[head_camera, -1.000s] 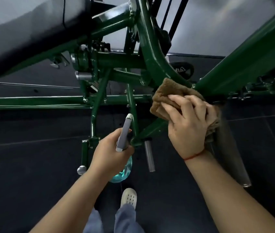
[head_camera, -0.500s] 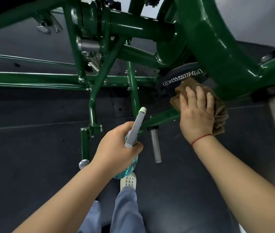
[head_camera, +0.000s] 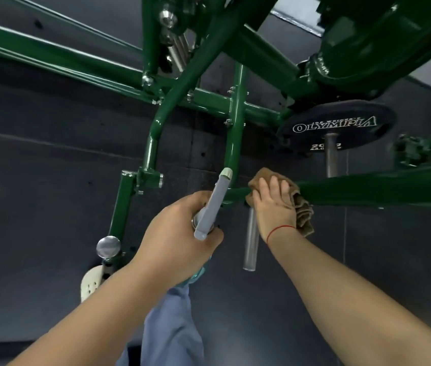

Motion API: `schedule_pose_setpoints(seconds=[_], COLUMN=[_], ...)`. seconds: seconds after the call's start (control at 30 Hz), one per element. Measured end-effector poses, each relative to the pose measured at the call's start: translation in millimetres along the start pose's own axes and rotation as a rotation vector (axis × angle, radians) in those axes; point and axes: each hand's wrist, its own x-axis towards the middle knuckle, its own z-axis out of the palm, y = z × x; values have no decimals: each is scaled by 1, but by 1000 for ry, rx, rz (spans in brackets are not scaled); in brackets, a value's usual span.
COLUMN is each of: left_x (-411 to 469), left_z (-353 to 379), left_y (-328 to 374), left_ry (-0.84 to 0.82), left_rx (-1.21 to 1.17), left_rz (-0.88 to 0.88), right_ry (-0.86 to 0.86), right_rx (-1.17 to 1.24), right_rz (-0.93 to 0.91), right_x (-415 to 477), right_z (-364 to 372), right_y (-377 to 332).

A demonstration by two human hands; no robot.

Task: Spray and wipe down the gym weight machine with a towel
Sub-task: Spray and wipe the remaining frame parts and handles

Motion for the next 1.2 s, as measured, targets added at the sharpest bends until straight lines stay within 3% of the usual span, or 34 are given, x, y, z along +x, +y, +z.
schedule_pose_setpoints(seconds=[0.13,0.3,0.47,0.6,0.93,1.07,1.2], left_x=[4,1,5,13,4,-6,-26], left_z=[22,39,49,53,25,24,28], left_y=[-9,-2,-2,-6,-42,-59,-68], left_ry=[14,17,32,63,135,188,260], left_rx=[-29,-57,-51,-12,27,27,-37], left_rz=[-19,-47,-45,-47,-91,-144,-222], right_ry=[-66,-134,26,22,-108,-202,-240], right_rx=[-7,-9,2,-27,-219,152,1089], right_rz=[-96,-148,-55,-15,-152,-162,-94], right_x=[8,-9,-39,-23,54,62,49], right_z=[9,-36,-66,-56,-19,-30,-42], right_y=[-4,12,37,29,-19,-23,-33])
